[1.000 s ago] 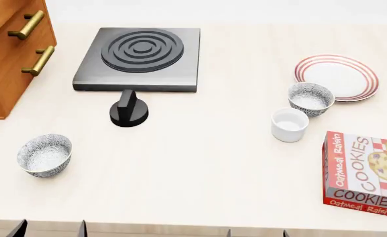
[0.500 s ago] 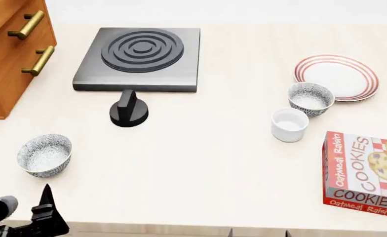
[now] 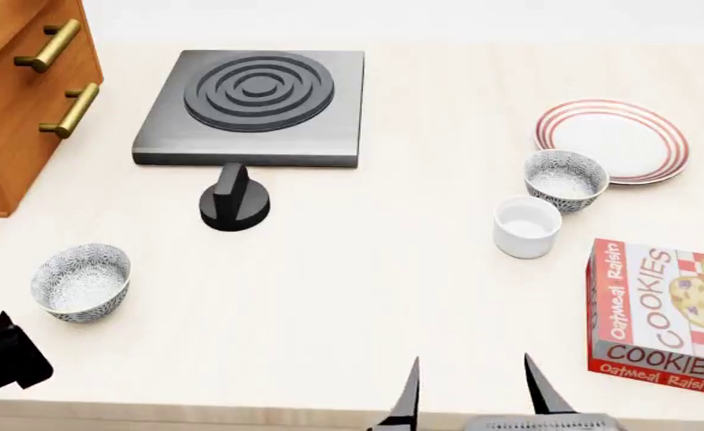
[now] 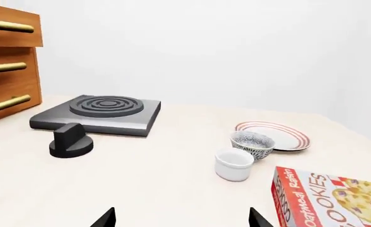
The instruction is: Pick the akita bowl between the plate and the ramekin and place it on the plate.
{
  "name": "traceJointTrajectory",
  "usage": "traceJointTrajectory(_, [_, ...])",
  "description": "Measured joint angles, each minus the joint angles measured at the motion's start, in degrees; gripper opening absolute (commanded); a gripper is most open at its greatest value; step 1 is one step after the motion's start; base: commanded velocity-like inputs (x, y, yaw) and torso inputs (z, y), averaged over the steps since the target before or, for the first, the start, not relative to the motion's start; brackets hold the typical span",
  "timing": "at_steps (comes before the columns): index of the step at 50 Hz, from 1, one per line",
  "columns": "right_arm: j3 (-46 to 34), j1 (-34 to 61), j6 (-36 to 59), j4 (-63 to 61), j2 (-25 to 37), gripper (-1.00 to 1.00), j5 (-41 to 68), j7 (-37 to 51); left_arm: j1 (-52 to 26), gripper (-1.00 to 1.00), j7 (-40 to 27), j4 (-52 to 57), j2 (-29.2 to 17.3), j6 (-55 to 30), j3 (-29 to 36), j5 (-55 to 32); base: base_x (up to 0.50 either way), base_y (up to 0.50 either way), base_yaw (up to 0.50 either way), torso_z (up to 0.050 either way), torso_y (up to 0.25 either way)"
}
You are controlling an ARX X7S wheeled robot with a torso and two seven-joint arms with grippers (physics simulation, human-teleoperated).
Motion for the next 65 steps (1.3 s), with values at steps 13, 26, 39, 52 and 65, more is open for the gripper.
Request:
traceJointTrajectory(13, [-0.6, 5.1, 11.3, -9.7, 1.7, 1.00, 1.1, -0.1, -1.4, 1.00, -1.6, -3.5, -1.1, 0.6, -1.7, -0.1, 0.00, 0.00, 0.00, 0.000, 0.000])
traceJointTrajectory(26, [0.0, 9.6, 17.2, -15.2, 3.0, 1.00, 2.5, -0.5, -1.3, 1.00, -2.3, -4.4, -1.4, 1.7, -2.2, -0.1, 0.00, 0.00, 0.00, 0.000, 0.000])
traceJointTrajectory(39, [0.5, 12.3, 19.0, -17.6, 4.2, 1.00, 3.3, -0.7, -1.4, 1.00, -2.6, -5.1, -1.4, 2.9, -1.9, 0.2, 0.00, 0.00, 0.00, 0.000, 0.000])
traceJointTrajectory(52, [1.7, 12.2, 18.9, -18.6, 4.3, 1.00, 5.0, -0.8, -1.4, 1.00, -2.4, -5.8, -1.5, 4.2, -1.4, 0.6, 0.00, -0.02, 0.00, 0.000, 0.000])
traceJointTrajectory(65, [3.1, 11.8, 18.8, -19.4, 4.4, 1.00, 6.2, -0.3, -1.1, 1.00, -2.5, -5.6, -1.6, 4.8, -1.0, 0.6, 0.00, -0.08, 0.00, 0.000, 0.000])
